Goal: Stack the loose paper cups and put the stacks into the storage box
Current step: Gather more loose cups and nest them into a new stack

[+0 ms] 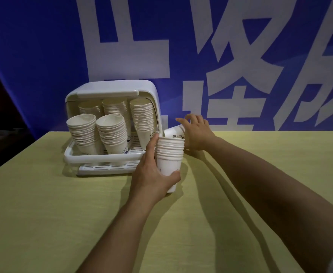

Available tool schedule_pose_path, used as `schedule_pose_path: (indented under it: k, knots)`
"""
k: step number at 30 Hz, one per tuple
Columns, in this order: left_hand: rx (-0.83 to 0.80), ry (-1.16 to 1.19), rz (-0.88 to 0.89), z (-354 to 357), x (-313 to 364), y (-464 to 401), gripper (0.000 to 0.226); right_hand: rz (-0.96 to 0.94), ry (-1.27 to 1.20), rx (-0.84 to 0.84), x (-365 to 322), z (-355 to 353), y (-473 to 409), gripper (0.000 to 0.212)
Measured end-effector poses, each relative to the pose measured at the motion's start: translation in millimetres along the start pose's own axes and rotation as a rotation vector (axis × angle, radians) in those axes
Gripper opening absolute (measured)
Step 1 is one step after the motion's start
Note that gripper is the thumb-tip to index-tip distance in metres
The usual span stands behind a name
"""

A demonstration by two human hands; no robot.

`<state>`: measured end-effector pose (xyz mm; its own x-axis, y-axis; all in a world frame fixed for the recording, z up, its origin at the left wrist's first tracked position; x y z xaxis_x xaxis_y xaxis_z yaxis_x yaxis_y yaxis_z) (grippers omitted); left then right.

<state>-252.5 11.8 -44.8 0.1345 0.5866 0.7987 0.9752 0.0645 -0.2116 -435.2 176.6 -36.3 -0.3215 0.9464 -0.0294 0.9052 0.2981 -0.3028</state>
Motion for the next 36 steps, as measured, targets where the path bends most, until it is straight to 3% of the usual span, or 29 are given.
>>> schedule_pose_path:
  k: [3, 8, 17, 25, 31, 36]
  knots:
    - [0.003, -0.004, 0.002, -1, 1, 2, 0.111, -0.007, -0.083, -0.092, 8, 8, 8, 0.081]
    - [-0.002, -0.013, 0.008, -2, 3, 3, 0.112, -0.015, -0.262, -0.038, 11, -2, 34, 0.072]
    - [0.004, -0.017, 0.021, -3, 5, 4, 0.112, -0.046, -0.272, -0.01, 8, -12, 52, 0.069]
    - [-0.03, -0.04, 0.057, 0, 11, 8, 0.112, 0.151, -0.798, 0.227, 49, -62, 81, 0.077]
    - [-0.071, -0.032, 0.081, 5, 20, 15, 0.115, 0.109, -1.015, 0.324, 45, -116, 122, 0.054]
    - [-0.14, -0.098, 0.143, 17, 39, 25, 0.126, -0.016, -0.915, 0.14, -2, -136, 153, 0.051]
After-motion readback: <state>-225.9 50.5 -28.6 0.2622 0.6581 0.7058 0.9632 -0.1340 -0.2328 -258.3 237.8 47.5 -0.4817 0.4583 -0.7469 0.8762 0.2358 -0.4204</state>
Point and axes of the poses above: each hand's wrist, its own y-axis away from the middle knuckle, its own z-axis out of the palm, x = y × z, the point moved 10 cm from there along -y, towards the middle knuckle, and after that the axes turned 3 degrees about -x, right-handed, at the moved point
